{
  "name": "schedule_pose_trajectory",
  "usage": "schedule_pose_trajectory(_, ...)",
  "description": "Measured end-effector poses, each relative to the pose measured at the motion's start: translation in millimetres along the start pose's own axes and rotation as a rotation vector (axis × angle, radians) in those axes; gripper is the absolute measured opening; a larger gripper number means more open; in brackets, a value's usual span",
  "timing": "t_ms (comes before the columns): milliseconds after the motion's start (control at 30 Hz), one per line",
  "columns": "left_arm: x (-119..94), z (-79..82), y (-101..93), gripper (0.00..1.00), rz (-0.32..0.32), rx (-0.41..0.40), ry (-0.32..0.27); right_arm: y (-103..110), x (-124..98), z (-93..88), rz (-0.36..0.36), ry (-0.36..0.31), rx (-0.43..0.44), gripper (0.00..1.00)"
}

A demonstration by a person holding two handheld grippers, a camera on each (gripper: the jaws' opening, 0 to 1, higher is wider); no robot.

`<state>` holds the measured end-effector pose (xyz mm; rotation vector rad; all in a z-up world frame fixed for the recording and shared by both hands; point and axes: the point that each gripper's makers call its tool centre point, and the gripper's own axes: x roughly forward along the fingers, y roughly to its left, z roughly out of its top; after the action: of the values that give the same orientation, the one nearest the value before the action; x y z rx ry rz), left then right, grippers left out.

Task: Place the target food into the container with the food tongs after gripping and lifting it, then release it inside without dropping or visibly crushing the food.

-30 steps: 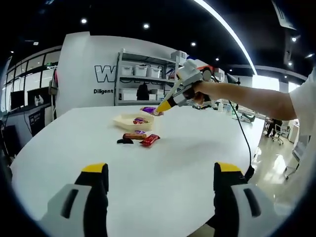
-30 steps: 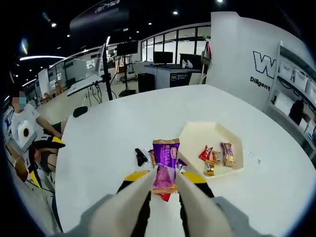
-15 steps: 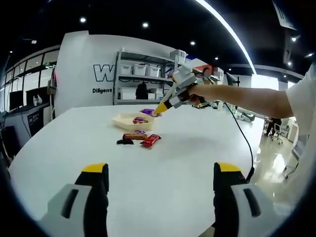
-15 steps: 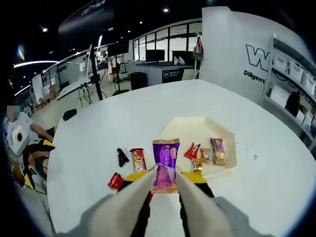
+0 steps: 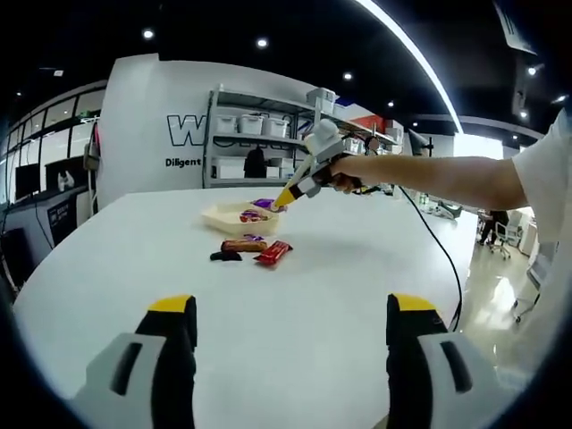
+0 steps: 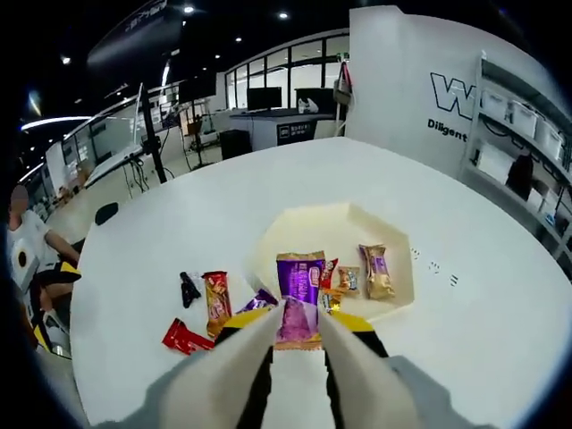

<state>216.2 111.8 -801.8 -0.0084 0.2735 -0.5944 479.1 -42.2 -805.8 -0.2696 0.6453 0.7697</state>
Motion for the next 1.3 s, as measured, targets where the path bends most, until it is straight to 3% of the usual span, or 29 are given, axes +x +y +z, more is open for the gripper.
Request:
schedule_pose_trajectory(433, 6.2, 0.8, 3.9, 0.87, 0.009, 0.01, 0.009, -12.0, 15.2, -5.2, -0.034, 0.002, 0.032, 0.15)
schedule_pose_trajectory(833, 11.1, 1.8, 13.8, 0.96, 0.046, 0.02, 0.01, -20.8, 28.5, -3.1, -0.04, 0.009, 0.03, 0.16)
schedule_pose_trajectory(1300, 10.9, 1.5, 15.3, 0.94, 0.045, 0.023, 0.02, -27.5, 35.0, -6.0, -0.056, 0.017, 0.039, 0.15)
